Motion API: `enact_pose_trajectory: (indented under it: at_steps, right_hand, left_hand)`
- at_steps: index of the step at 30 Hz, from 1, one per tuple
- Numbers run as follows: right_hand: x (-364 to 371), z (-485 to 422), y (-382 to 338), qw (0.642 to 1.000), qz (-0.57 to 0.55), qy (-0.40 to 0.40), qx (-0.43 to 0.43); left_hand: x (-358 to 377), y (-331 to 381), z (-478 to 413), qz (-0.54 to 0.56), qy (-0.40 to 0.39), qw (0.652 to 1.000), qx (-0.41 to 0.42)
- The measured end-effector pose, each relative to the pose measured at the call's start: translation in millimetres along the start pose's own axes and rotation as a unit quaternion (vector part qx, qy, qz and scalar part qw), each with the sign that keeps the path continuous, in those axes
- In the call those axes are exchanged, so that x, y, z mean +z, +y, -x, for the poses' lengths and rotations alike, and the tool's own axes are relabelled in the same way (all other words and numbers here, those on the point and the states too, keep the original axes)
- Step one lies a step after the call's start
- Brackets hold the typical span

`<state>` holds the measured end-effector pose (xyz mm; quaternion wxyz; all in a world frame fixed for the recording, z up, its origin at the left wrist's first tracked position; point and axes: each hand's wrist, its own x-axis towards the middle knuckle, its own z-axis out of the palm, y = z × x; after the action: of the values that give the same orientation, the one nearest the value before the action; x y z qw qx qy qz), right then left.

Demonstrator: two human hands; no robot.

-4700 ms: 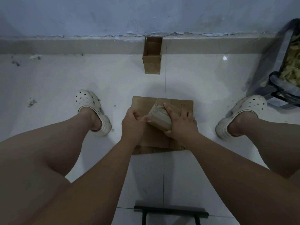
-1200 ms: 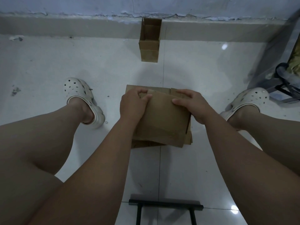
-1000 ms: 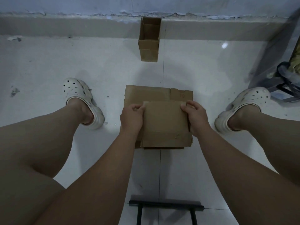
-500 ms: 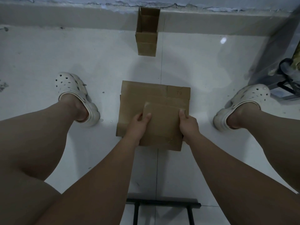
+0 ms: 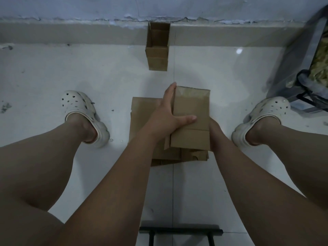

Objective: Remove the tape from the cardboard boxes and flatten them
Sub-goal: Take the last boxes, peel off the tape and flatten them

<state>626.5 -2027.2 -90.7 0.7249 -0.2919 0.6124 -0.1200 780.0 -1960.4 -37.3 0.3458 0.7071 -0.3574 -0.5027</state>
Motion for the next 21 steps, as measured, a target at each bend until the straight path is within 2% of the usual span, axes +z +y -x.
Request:
enact_pose_trajectory:
  at_steps: [5,7,10,16,18,21]
  right_hand:
    - [11,-3,0,0.993,0.089,-0.083,-0.012]
    - [14,-2,-6,0.974,0.177,-0.127,-0.059]
    - [17,-5,-13,0.932,0.312,-0.138,-0.122]
    - [29,-3,-22,0.850,0.473,-0.130,-0.191]
    - [34,-3,-24,0.830,0.503,-0.121,-0.208]
    - [38,-4,-25,0.809,0.531,-0.117,-0.224]
  left_hand:
    - [4,-27,0,-0.037,0.117,0.992,-0.035]
    - [8,-35,-2,-0.038,0.160,0.984,-0.063]
    - [4,-39,-4,-0.076,0.191,0.974,-0.097]
    - [-22,-41,-10,-0.333,0.193,0.918,-0.093]
    - [-27,-44,-11,-0.337,0.178,0.921,-0.080]
    - [-28,-44,-6,-0.273,0.167,0.945,-0.064]
